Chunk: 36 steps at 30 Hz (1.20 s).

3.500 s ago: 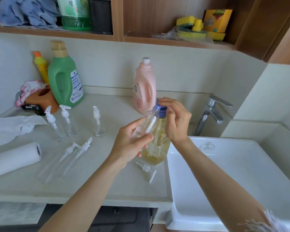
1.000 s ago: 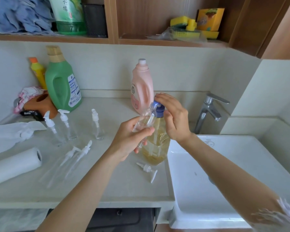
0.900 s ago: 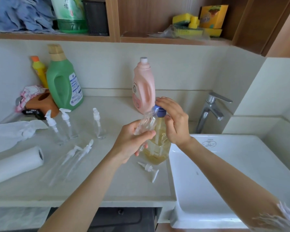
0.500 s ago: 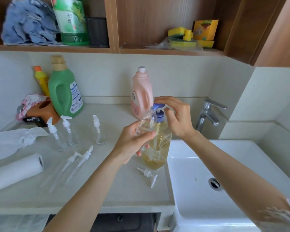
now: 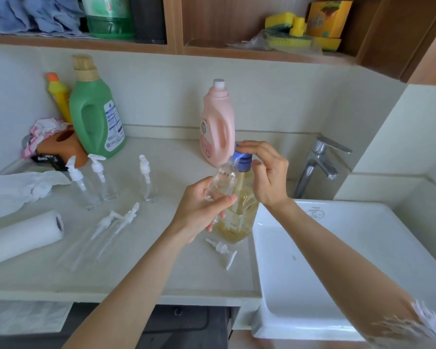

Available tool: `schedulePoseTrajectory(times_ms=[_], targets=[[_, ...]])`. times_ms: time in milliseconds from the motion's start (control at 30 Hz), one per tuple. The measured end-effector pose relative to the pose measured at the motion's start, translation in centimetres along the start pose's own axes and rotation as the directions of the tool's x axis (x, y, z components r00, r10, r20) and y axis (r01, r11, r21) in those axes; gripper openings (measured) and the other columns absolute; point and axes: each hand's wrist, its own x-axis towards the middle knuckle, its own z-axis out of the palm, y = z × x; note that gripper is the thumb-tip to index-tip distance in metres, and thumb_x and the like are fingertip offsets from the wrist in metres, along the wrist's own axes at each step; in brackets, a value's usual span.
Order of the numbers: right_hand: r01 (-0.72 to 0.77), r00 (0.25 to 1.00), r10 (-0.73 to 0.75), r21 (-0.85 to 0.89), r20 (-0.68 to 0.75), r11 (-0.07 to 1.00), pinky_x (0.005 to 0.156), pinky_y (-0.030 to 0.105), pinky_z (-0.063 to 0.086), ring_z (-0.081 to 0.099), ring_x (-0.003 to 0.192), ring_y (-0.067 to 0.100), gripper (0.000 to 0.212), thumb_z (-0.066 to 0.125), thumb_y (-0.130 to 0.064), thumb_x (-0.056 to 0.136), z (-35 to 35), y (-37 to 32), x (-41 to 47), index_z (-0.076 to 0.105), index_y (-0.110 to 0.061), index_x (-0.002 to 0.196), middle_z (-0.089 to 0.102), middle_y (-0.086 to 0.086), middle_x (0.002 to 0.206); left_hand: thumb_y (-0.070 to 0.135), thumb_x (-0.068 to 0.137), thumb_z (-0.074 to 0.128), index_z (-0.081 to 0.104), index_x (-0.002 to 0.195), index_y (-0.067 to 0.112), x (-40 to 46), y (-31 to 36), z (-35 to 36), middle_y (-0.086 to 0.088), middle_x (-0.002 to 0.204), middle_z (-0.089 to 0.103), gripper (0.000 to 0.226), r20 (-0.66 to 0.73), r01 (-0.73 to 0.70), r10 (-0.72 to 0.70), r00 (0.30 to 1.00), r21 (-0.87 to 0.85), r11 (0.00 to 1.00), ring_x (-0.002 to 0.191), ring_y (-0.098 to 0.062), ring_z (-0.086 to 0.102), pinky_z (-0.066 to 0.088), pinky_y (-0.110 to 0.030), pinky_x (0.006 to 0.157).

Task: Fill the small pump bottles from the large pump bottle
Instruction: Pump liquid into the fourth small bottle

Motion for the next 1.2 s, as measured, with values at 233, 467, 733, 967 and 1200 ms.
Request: schedulePoseTrajectory(times_ms=[233,467,733,967,1200], targets=[[-0.046,0.995,0.051,-0.062,0.086,0.997,0.088,0.016,0.046,0.064,0.098,0.010,0.043,0.035,-0.012,0.079,-1.4,-2.0,1.8,0.074,-0.001,0.092,0.070,0.001,0.098,0.013,0.082,0.072,0.063,0.106,0.018,-0.3,1.7,-0.4,-0.002,0.073,0.060,0.026,0.032,0.014,-0.014,0.999,-0.008,1.000,0.056,-0.014,0.057,0.033,-0.020,0.036],[0.002,0.995,0.009,-0.108,0.100,0.994,0.091,0.026,0.048,0.065,0.101,0.017,0.040,0.037,-0.014,0.085,-1.5,-1.9,2.0,0.074,-0.001,0.095,0.072,0.006,0.102,0.016,0.084,0.069,0.065,0.089,0.019,-0.7,2.1,-0.3,-0.004,0.078,0.064,0.007,0.019,0.008,-0.008,1.000,-0.009,1.000,0.055,-0.011,0.058,0.035,-0.020,0.037],[0.056,0.998,-0.055,-0.124,0.012,0.991,0.095,0.026,0.045,0.062,0.103,0.018,0.042,0.037,-0.006,0.073,-0.1,-0.6,-0.4,0.072,0.002,0.096,0.071,0.011,0.102,0.017,0.085,0.069,0.067,0.097,0.015,-0.8,1.2,-0.4,-0.004,0.077,0.065,0.012,-0.014,0.025,-0.024,1.000,0.023,0.999,0.054,-0.013,0.056,0.033,-0.020,0.036],[0.071,0.996,-0.062,-0.145,0.061,0.987,0.099,0.027,0.044,0.062,0.107,0.019,0.044,0.039,-0.008,0.073,-0.6,-1.2,-0.5,0.071,0.001,0.101,0.070,0.010,0.107,0.018,0.085,0.068,0.068,0.095,0.019,-1.4,1.8,-0.5,0.000,0.075,0.066,0.010,0.008,0.034,-0.034,0.999,0.034,0.999,0.054,-0.012,0.056,0.035,-0.019,0.038],[0.109,0.987,-0.082,-0.206,0.137,0.972,0.093,0.025,0.045,0.064,0.101,0.021,0.041,0.039,-0.012,0.076,-1.5,-2.3,1.9,0.072,-0.002,0.099,0.071,0.007,0.105,0.017,0.088,0.066,0.066,0.092,0.022,-1.5,3.1,-0.6,0.005,0.075,0.068,0.007,0.049,0.047,-0.048,0.998,0.013,0.999,0.062,-0.012,0.059,0.043,-0.020,0.042]])
